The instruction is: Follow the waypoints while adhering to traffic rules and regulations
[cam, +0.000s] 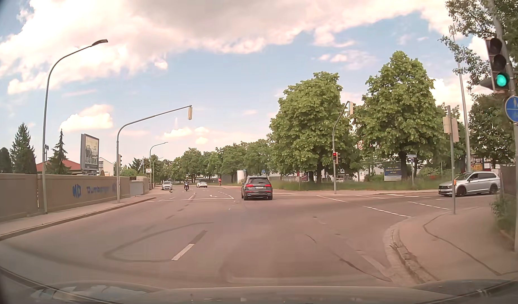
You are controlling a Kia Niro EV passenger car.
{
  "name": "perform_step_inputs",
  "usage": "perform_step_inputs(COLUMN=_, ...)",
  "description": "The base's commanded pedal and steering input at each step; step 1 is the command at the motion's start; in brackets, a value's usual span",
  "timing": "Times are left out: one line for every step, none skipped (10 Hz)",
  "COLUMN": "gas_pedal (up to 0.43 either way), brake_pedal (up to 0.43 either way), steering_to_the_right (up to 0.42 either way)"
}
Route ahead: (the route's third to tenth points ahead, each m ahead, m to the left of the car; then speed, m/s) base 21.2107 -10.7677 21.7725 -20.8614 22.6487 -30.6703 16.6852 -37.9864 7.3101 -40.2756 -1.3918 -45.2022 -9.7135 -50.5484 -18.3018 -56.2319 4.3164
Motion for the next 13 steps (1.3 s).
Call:
perform_step_inputs(gas_pedal=0.0, brake_pedal=0.024, steering_to_the_right=0.006)
perform_step_inputs(gas_pedal=0.0, brake_pedal=0.018, steering_to_the_right=0.007)
perform_step_inputs(gas_pedal=0.0, brake_pedal=0.018, steering_to_the_right=0.008)
perform_step_inputs(gas_pedal=0.0, brake_pedal=0.018, steering_to_the_right=0.013)
perform_step_inputs(gas_pedal=0.0, brake_pedal=0.024, steering_to_the_right=0.021)
perform_step_inputs(gas_pedal=0.0, brake_pedal=0.018, steering_to_the_right=0.031)
perform_step_inputs(gas_pedal=0.02, brake_pedal=0.018, steering_to_the_right=0.039)
perform_step_inputs(gas_pedal=0.02, brake_pedal=0.018, steering_to_the_right=0.057)
perform_step_inputs(gas_pedal=0.02, brake_pedal=0.018, steering_to_the_right=0.082)
perform_step_inputs(gas_pedal=0.028, brake_pedal=0.018, steering_to_the_right=0.103)
perform_step_inputs(gas_pedal=0.028, brake_pedal=0.024, steering_to_the_right=0.126)
perform_step_inputs(gas_pedal=0.02, brake_pedal=0.018, steering_to_the_right=0.151)
perform_step_inputs(gas_pedal=0.008, brake_pedal=0.018, steering_to_the_right=0.168)
